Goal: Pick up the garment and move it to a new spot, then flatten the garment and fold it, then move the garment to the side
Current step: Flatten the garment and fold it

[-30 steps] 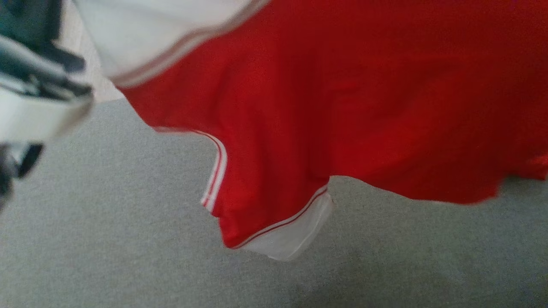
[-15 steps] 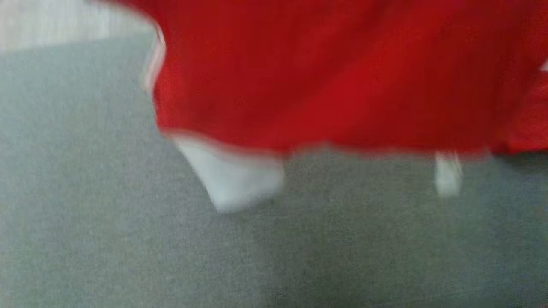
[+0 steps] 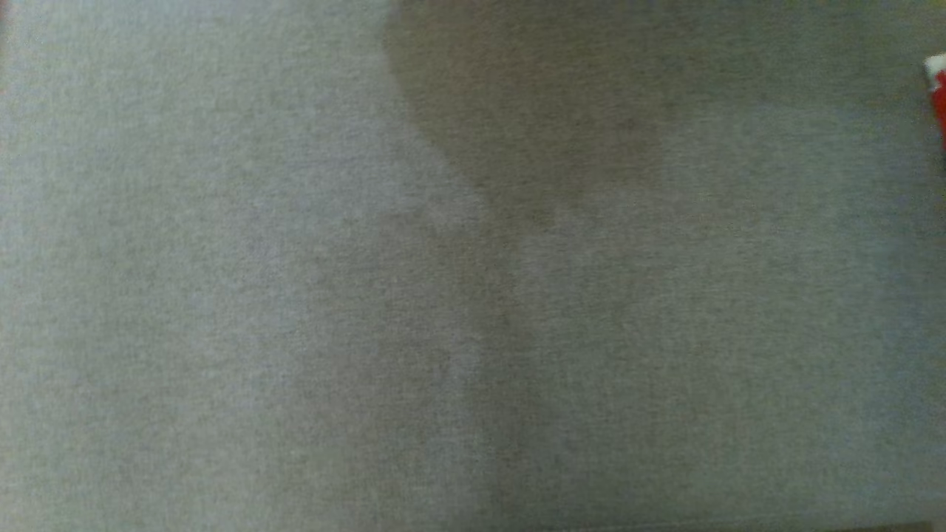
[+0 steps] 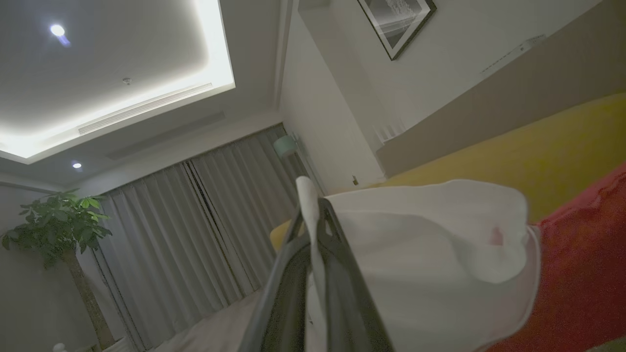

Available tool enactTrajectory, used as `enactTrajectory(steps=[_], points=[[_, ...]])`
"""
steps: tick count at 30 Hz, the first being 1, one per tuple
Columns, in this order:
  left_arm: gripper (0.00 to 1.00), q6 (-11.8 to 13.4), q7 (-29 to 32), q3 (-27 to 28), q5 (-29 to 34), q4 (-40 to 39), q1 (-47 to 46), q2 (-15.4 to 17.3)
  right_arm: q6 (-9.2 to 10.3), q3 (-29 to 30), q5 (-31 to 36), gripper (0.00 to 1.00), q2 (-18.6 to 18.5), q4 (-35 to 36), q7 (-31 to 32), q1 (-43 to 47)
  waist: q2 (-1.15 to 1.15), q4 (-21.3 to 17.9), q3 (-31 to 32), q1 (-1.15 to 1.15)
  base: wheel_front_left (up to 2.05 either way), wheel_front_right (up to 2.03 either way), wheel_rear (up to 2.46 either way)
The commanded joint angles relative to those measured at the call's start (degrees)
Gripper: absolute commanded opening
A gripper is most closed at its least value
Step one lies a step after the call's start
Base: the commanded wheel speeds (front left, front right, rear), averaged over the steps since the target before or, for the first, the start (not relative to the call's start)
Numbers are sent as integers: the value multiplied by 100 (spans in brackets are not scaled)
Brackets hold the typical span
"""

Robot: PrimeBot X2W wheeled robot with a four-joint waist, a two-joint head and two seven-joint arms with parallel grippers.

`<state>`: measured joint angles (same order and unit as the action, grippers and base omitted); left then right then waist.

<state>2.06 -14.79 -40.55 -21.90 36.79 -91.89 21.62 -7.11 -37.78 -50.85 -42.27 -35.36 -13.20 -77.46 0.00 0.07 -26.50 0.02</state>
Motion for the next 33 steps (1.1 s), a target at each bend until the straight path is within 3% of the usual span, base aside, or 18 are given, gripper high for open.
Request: enactTrajectory(steps=[1,6,11,18,26,33], points=[[0,-18,-16,137,42,-329,273,288,-37,-168,10,0,-34,-29,-78,303,0,135,-160,-2,0,0,0],[0,-7,-18,164,123,-1097,1396,427,-37,-463,-233,0,-18,-250,-139,832,0,203,-76,-2,0,0,0],[0,-36,-19,121,7,-2062,3376,784,-37,-781,-566,0,7,-268,-172,1853,0,132,445,-2,0,0,0],[0,127,-20,-214,-343,-2936,6041,1288,-37,-883,-670,0,-85,3,-178,3477,0,-11,1248,-2,0,0,0],[0,616,40,-561,-801,-3644,7989,1527,-37,-369,-430,0,-123,613,-179,5211,0,-137,1874,-2,0,0,0],[0,887,44,-581,-1081,-4074,8915,1822,-37,291,-112,0,-159,1207,-179,6783,0,-164,2131,-2,0,0,0]])
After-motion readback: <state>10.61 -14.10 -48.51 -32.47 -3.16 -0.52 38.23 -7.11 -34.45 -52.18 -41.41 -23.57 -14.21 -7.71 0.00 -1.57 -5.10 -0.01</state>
